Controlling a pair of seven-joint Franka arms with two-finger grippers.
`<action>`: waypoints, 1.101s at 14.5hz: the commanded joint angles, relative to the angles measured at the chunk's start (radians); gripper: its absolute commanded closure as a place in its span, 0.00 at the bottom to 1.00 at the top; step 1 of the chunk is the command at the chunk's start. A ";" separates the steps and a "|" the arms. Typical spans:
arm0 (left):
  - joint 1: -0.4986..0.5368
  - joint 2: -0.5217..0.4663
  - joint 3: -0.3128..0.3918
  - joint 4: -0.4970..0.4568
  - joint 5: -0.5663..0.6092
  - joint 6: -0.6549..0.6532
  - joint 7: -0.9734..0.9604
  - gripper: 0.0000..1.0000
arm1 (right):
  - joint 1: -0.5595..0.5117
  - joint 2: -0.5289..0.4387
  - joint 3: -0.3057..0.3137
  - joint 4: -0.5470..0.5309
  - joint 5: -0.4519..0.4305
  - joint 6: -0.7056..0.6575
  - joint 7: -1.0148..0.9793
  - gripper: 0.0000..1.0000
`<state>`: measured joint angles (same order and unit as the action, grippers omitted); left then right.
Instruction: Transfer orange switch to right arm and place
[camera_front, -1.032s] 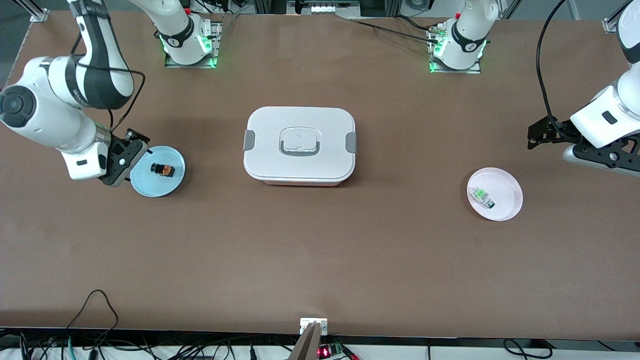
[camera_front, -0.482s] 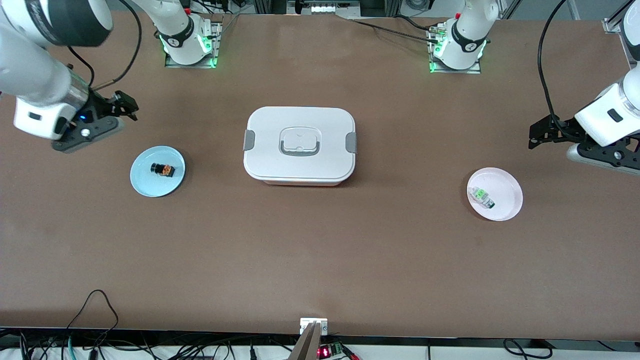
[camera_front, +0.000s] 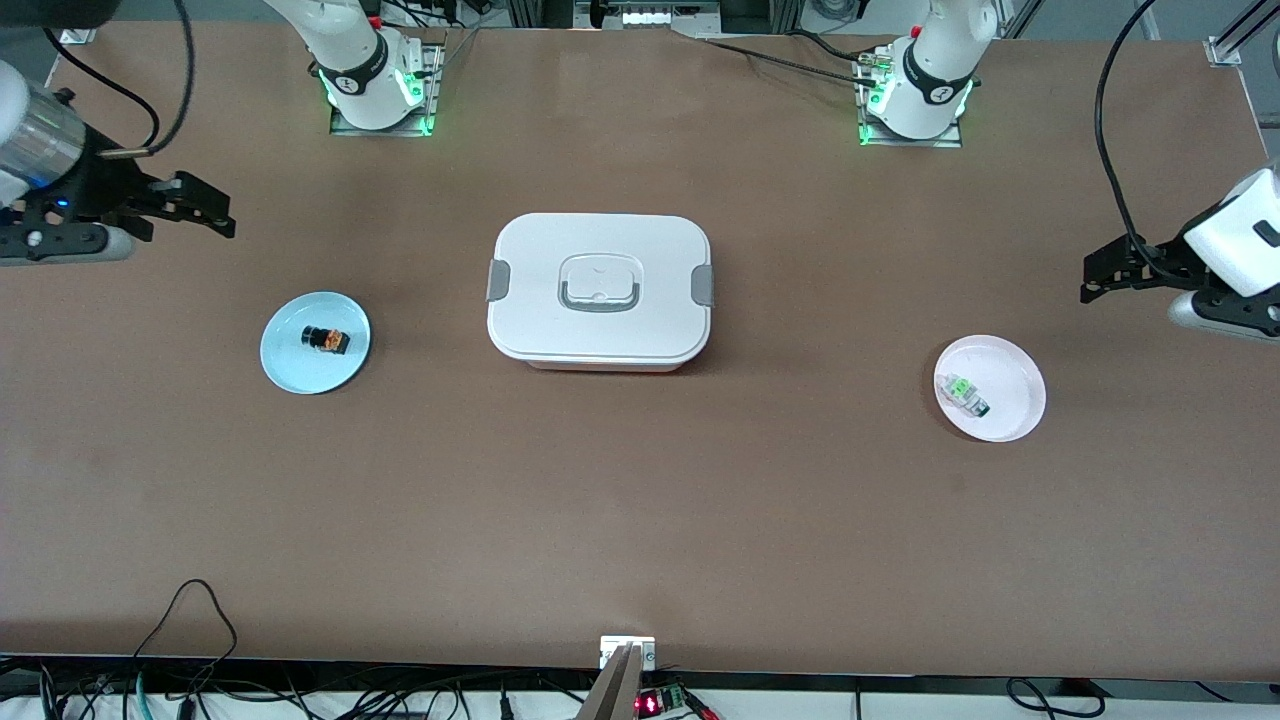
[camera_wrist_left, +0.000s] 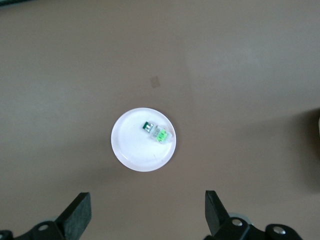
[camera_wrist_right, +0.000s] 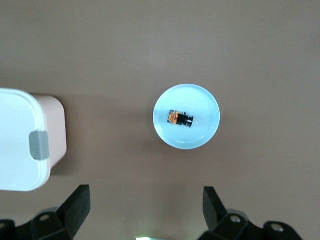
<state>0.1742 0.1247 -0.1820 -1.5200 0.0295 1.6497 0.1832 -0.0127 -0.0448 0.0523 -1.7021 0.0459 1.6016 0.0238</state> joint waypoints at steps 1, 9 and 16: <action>-0.004 0.001 0.010 0.018 0.003 0.016 0.021 0.00 | -0.006 -0.070 0.003 -0.059 0.022 0.087 0.030 0.00; -0.001 -0.003 0.010 0.083 0.020 -0.030 0.001 0.00 | -0.006 -0.046 0.037 -0.010 -0.086 0.041 0.021 0.00; -0.004 -0.014 -0.002 0.092 -0.020 -0.033 -0.019 0.00 | -0.016 -0.032 0.037 0.019 -0.073 0.034 0.021 0.00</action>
<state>0.1721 0.1215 -0.1761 -1.4499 0.0252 1.6410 0.1803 -0.0173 -0.0856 0.0793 -1.7114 -0.0264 1.6588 0.0360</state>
